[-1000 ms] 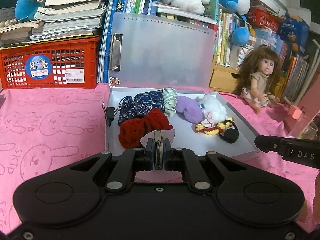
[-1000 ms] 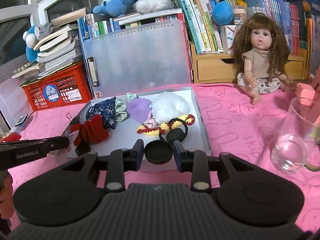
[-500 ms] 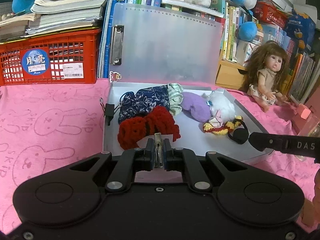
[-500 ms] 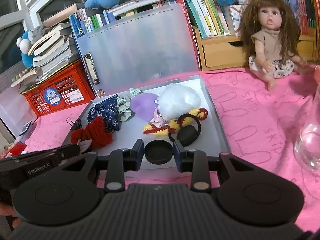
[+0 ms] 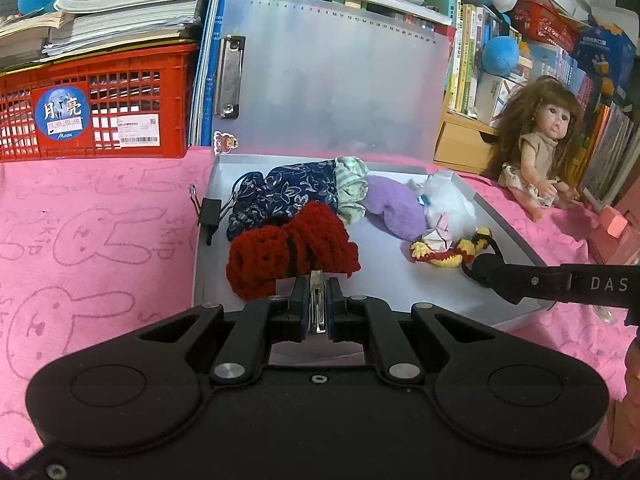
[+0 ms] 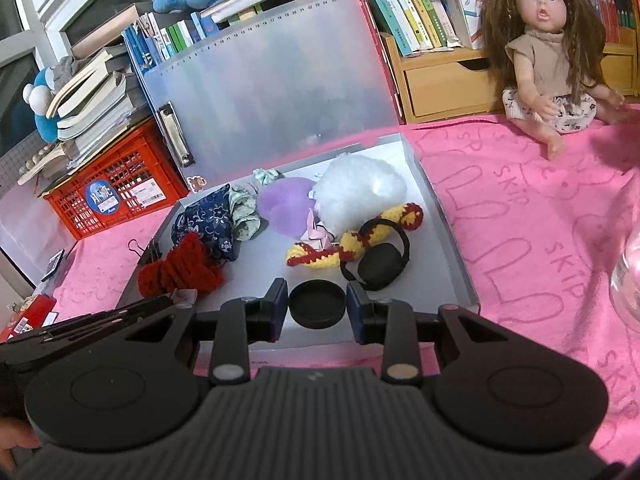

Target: Organize objects

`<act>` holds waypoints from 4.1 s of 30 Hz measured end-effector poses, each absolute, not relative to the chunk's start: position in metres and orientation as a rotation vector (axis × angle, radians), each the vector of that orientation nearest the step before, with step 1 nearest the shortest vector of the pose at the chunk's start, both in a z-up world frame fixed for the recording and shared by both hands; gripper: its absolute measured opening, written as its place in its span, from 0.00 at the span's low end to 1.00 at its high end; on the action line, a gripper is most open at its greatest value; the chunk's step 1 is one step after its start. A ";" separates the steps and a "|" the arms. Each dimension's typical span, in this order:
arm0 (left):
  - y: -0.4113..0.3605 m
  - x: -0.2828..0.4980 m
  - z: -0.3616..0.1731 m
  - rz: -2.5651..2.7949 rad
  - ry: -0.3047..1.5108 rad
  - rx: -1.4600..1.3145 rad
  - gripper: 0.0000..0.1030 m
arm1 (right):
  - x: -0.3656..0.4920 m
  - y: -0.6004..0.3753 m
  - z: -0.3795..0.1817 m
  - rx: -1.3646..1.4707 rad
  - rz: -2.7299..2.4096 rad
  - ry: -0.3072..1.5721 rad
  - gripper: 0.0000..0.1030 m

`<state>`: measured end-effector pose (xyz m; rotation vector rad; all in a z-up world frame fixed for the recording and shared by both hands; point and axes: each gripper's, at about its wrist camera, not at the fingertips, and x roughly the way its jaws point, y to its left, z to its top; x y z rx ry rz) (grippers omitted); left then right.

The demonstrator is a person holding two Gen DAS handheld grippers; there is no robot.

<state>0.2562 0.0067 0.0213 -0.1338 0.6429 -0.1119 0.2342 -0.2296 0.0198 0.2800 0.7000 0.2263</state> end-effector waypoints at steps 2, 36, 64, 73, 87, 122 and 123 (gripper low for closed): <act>0.006 0.257 0.021 -0.111 0.642 -0.135 0.08 | 0.236 -0.229 0.018 0.278 0.225 0.704 0.36; -0.005 0.288 0.006 -0.081 0.617 -0.090 0.12 | 0.265 -0.207 0.000 0.160 0.198 0.738 0.37; 0.002 0.264 0.031 -0.103 0.572 -0.124 0.49 | 0.243 -0.217 0.019 0.183 0.200 0.663 0.66; 0.003 0.247 0.046 -0.103 0.531 -0.106 0.74 | 0.228 -0.221 0.029 0.157 0.178 0.629 0.79; 0.003 0.221 0.067 -0.108 0.497 -0.094 0.87 | 0.201 -0.216 0.047 0.113 0.178 0.571 0.87; 0.004 0.157 0.063 -0.099 0.550 -0.052 1.00 | 0.151 -0.217 0.043 0.063 0.164 0.553 0.98; 0.004 0.155 0.062 -0.101 0.555 -0.051 1.00 | 0.150 -0.217 0.042 0.060 0.163 0.555 0.98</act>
